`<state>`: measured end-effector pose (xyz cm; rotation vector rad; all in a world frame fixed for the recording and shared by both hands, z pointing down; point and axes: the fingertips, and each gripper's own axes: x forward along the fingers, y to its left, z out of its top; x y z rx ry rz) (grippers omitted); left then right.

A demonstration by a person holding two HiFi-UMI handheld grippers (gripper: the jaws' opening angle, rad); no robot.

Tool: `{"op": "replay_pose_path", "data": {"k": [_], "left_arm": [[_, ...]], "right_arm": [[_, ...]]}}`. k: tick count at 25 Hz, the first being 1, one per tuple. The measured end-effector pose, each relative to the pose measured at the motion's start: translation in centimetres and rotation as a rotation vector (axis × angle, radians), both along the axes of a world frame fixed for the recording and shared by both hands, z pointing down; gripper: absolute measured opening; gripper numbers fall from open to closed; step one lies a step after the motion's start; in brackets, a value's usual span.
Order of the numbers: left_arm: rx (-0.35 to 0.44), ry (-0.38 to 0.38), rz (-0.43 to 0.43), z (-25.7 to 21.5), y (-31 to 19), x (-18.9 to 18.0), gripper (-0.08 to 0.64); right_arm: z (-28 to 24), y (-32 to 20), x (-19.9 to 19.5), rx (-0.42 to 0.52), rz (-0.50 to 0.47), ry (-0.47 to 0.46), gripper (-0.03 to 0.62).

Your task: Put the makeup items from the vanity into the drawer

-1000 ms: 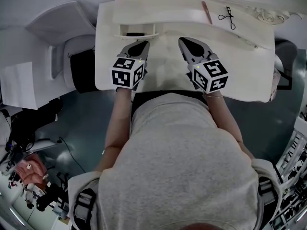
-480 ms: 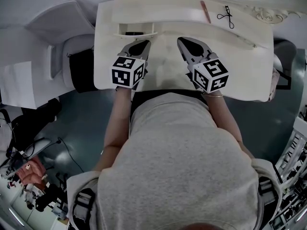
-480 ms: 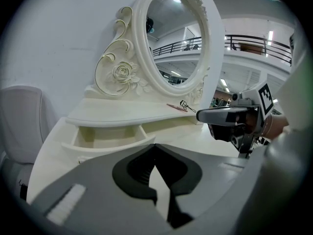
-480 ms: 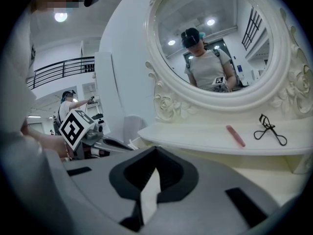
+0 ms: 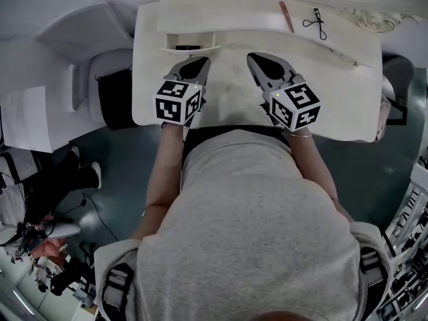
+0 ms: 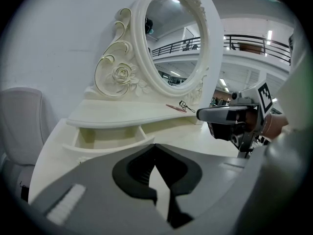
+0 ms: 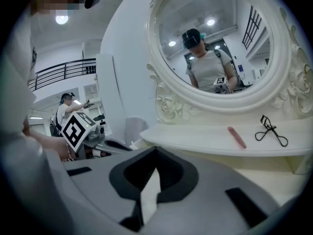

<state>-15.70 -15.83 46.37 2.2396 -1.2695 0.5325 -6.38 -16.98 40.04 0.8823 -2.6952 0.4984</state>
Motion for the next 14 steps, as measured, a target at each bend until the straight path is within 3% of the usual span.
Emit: {"op": "replay_pose_path", "data": {"k": [14], "left_arm": [[-0.021,-0.002,0.013,0.56,0.09,-0.58,0.009]], "right_arm": [[0.42,-0.16,-0.34,-0.014,0.01,-0.002,0.008]]}}
